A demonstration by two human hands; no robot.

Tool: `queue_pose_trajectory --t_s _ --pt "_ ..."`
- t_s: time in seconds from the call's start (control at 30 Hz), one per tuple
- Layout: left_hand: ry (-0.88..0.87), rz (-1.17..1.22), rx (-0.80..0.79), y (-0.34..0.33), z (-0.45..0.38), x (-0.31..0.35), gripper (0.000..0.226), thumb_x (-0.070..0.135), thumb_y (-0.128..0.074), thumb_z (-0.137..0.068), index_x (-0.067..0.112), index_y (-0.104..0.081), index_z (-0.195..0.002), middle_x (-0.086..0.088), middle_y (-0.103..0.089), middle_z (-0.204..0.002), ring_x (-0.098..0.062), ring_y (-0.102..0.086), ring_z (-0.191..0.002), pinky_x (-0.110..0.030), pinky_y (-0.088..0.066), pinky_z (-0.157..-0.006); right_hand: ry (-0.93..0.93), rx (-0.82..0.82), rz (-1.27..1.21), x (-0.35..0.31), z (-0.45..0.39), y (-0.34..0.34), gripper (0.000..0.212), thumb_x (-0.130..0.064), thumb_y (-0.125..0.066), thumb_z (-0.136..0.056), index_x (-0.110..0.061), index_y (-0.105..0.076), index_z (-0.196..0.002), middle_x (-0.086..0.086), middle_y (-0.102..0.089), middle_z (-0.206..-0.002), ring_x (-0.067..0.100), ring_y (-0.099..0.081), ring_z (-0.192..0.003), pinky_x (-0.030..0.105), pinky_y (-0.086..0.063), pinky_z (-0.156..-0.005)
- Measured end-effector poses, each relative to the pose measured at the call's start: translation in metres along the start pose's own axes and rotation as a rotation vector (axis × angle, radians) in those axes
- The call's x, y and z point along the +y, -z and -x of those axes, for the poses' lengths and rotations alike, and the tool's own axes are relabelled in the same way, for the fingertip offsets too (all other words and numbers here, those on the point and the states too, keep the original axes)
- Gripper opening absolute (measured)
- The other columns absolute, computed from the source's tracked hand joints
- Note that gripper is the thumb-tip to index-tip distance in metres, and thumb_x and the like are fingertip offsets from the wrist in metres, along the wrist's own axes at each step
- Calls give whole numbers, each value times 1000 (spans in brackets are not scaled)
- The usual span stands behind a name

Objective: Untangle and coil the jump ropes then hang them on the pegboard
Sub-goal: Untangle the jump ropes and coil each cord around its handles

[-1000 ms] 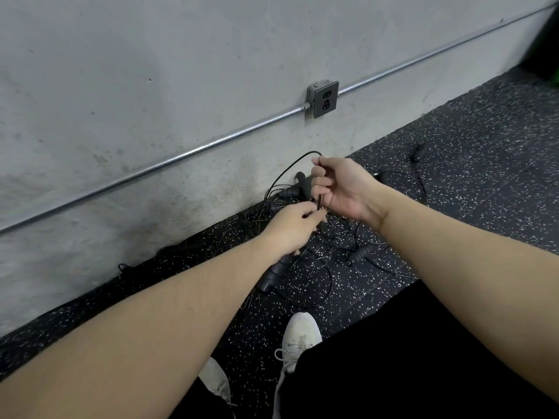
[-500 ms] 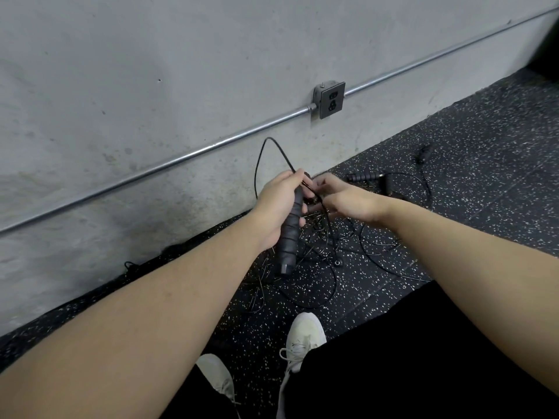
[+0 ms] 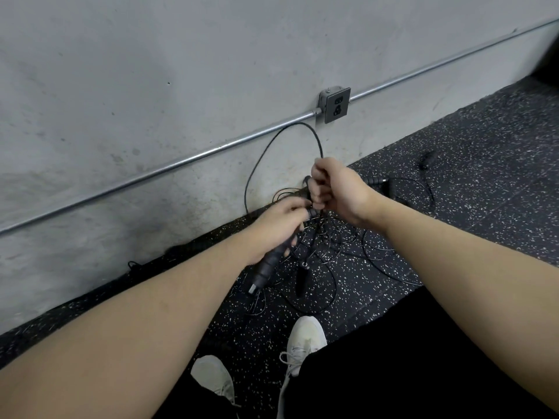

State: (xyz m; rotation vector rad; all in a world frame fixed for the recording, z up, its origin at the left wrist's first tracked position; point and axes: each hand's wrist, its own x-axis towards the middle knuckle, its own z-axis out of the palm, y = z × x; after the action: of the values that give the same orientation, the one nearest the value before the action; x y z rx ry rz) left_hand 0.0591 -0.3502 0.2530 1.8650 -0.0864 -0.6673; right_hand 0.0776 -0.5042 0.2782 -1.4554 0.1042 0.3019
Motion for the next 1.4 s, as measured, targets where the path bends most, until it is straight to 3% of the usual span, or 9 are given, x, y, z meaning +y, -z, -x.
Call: queue_pose_trajectory --t_s 0.2,0.4,0.57,0.67,0.8,0.97,1.17,1.3,1.4 --pt "-133 -245 -48 -3 -1 -14 26 34 -52 -105 24 -72 -93 -5 -60 -90 -14 -51 -55 -28 -44 -40 -12 38 -399 -17 4 -9 40 -35 -26 -106 -22 -37 -70 -3 -36 -57 14 -26 -57 28 -25 -56" --pt "-73 65 50 9 4 2 27 28 -53 -106 12 -66 -90 -4 -60 -80 -11 -51 -50 -24 -41 -39 -128 106 302 2 0 13 47 -42 -29 -107 -8 -58 -122 12 -65 -100 21 -58 -79 32 -49 -66" --pt "-44 463 61 16 5 22 25 23 -47 -106 11 -61 -90 -5 -56 -72 -15 -49 -51 -23 -40 -40 -117 -214 716 8 12 22 20 -31 -48 -99 -30 -63 -112 -3 -69 -116 15 -64 -109 39 -50 -97" --pt "-6 702 57 22 6 31 20 23 -46 -106 10 -60 -100 -7 -53 -76 -15 -49 -50 -22 -40 -38 -41 -260 814 7 11 13 20 -34 -56 -102 -23 -70 -109 -4 -73 -116 14 -64 -114 32 -43 -108" --pt "-74 609 116 27 7 30 17 30 -51 -105 16 -60 -107 -5 -54 -77 -16 -49 -50 -22 -40 -40 66 -164 663 4 8 -6 27 -28 -44 -109 -23 -67 -96 7 -76 -98 14 -69 -82 16 -50 -74" --pt "-213 40 337 36 9 14 27 51 -63 -96 25 -61 -105 0 -62 -84 -17 -54 -64 -32 -48 -54 74 -45 478 0 -1 -19 40 -40 -35 -108 -13 -64 -99 13 -71 -73 29 -64 -72 45 -48 -73" --pt "-188 -127 221 36 24 10 38 57 -71 -87 25 -64 -105 -1 -62 -93 -13 -57 -68 -31 -52 -62 -71 27 -455 -27 -9 -43 43 -38 -29 -110 -21 -39 -72 -7 -25 -52 10 -23 -44 22 -28 -43" --pt "-227 -163 179 38 29 12 30 49 -75 -87 24 -69 -102 -8 -65 -112 -14 -61 -75 -21 -48 -54 -90 20 -788 -41 -14 -54 42 -30 -28 -108 -20 -39 -68 -6 -22 -52 9 -18 -45 21 -24 -44" --pt "-240 -153 247 43 39 17 22 48 -70 -92 26 -69 -94 -4 -67 -99 -11 -59 -73 -15 -45 -51 -78 90 -683 -42 -17 -60 41 -34 -29 -108 -17 -54 -80 -1 -47 -63 12 -43 -55 24 -40 -58"
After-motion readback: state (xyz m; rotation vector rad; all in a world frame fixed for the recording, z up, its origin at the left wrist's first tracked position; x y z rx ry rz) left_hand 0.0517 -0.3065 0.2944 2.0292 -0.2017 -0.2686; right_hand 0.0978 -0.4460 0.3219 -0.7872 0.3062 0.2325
